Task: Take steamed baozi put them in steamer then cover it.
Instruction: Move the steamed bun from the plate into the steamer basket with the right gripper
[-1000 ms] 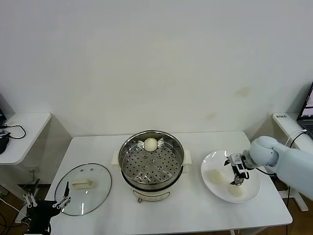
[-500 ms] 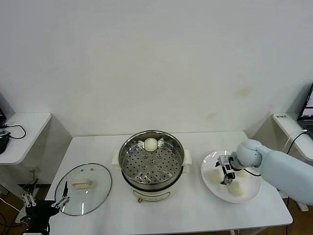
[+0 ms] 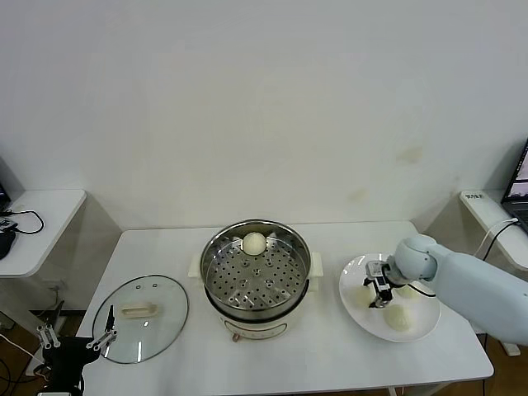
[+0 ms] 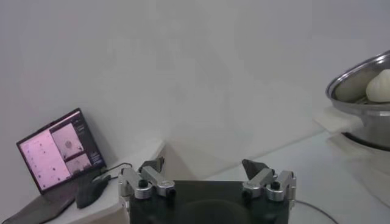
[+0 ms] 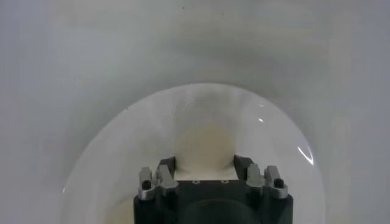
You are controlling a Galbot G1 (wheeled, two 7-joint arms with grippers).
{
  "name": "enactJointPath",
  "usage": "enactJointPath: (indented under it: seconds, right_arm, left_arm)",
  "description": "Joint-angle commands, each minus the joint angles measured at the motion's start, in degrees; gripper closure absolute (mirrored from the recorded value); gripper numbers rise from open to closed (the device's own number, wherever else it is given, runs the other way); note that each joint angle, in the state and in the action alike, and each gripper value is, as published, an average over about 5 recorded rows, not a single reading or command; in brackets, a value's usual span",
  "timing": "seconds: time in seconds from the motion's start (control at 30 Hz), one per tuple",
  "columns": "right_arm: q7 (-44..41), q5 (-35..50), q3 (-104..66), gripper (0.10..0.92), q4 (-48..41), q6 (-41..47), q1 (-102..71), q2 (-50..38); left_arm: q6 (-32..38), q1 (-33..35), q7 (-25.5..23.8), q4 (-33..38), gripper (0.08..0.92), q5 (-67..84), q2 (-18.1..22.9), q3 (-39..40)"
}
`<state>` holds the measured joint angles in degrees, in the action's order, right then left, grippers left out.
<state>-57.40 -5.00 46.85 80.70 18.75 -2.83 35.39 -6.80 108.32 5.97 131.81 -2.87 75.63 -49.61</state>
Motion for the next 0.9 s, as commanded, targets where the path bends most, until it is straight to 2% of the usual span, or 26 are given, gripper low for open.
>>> enactJointPath:
  seconds: [0.03, 0.23, 0.4, 0.63, 0.9]
  right_arm:
    - [-2.72, 4.03, 1.84, 0.419, 3.36, 0.49, 11.12, -5.04]
    - [-2.16, 12.29, 8.39, 0.415, 7.85, 2.38, 24.88, -7.65]
    - [-1.38, 19.54, 16.7, 0.411, 11.11, 5.27, 39.49, -5.06]
    - [1.5, 29.9, 24.17, 0.405, 13.92, 10.27, 50.8, 6.35]
    - [7.3, 38.81, 24.19, 0.398, 12.77, 17.09, 46.41, 21.58]
  left_arm:
    - [-0.03, -0.05, 0.0, 0.06, 0.177, -0.01, -0.03, 0.04]
    - [-0.13, -0.3, -0.06, 0.25, 0.177, -0.21, -0.43, 0.6]
    - [-0.19, -0.7, -0.12, 0.47, 0.177, -0.2, -0.82, 0.97]
    - [-0.24, -1.24, -0.14, 1.06, 0.177, -0.18, -0.79, 1.73]
    - [-0.51, -1.98, -0.24, 1.81, 0.177, -0.11, -0.58, 1.36]
